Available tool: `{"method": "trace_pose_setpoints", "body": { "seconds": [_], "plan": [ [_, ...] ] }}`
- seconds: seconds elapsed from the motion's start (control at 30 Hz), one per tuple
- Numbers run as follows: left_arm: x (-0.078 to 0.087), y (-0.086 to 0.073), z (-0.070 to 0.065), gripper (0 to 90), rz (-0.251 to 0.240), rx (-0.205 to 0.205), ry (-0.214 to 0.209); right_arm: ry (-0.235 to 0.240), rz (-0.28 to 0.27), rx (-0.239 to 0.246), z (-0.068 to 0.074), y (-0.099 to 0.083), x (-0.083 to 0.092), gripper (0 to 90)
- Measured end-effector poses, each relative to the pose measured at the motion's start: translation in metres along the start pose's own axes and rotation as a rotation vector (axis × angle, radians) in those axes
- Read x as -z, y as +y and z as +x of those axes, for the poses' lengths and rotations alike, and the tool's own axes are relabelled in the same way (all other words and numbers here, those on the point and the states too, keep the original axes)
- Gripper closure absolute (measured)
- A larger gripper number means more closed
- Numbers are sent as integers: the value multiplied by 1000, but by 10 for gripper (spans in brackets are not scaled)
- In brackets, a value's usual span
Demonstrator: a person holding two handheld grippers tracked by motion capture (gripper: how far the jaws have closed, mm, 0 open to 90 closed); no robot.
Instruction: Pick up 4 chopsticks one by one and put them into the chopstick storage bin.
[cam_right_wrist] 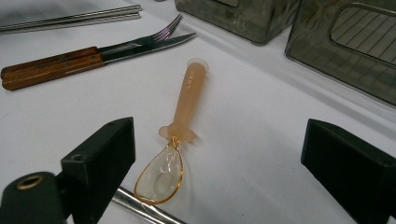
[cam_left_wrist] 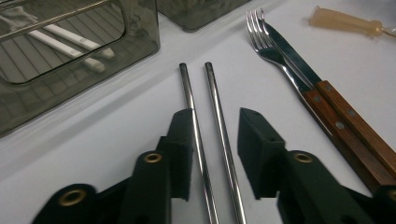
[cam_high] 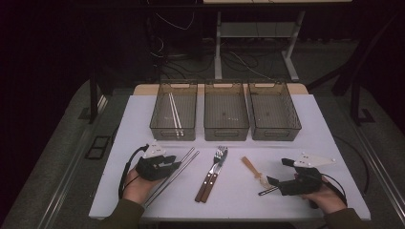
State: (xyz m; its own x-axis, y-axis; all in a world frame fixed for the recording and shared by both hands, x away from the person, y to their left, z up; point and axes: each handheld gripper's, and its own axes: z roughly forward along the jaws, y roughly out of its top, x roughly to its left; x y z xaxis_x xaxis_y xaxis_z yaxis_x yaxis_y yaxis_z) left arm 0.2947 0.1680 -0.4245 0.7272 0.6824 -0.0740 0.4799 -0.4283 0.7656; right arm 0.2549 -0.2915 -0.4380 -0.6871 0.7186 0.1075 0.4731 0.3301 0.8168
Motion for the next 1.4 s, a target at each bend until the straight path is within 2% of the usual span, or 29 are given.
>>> {"method": "trace_pose_setpoints", "body": {
  "seconds": [0.03, 0.2, 0.27, 0.5, 0.53, 0.7, 0.77, 0.9, 1.03, 1.13, 1.23, 1.4],
  "plan": [
    [-2, 1, 0, 690, 1, 10, 3, 1, 0, -1, 0, 0, 0, 102],
    [-9, 7, 4, 737, 19, -2, 22, -2, 5, -6, -1, 0, 0, 102],
    [-13, 10, 7, 749, 19, 11, 30, -2, 5, -6, -1, 0, 0, 102],
    [-30, 20, 16, 812, 42, 35, 27, -2, 6, -10, -2, 0, 0, 102],
    [-32, 22, 17, 811, 53, 29, 25, -2, 5, -9, -2, 0, 0, 102],
    [-43, 28, 17, 758, 49, 50, 19, 0, 6, -9, -2, -1, 0, 102],
    [-47, 31, 17, 756, 49, 40, 21, 0, 7, -11, -2, -1, 1, 102],
    [-57, 34, 17, 764, 60, 52, 20, 1, 5, -12, -2, -1, 1, 102],
    [-66, 36, 19, 807, 86, 51, 59, 1, 5, -13, -2, 0, 1, 102],
    [-69, 37, 22, 848, 95, 59, 66, 3, 3, -15, -2, 0, 1, 102],
    [-72, 37, 23, 875, 102, 69, 61, 5, 5, -14, -2, -1, 1, 102],
    [-75, 37, 21, 886, 110, 52, 48, 7, 5, -17, -2, 0, 1, 102]
  ]
}}
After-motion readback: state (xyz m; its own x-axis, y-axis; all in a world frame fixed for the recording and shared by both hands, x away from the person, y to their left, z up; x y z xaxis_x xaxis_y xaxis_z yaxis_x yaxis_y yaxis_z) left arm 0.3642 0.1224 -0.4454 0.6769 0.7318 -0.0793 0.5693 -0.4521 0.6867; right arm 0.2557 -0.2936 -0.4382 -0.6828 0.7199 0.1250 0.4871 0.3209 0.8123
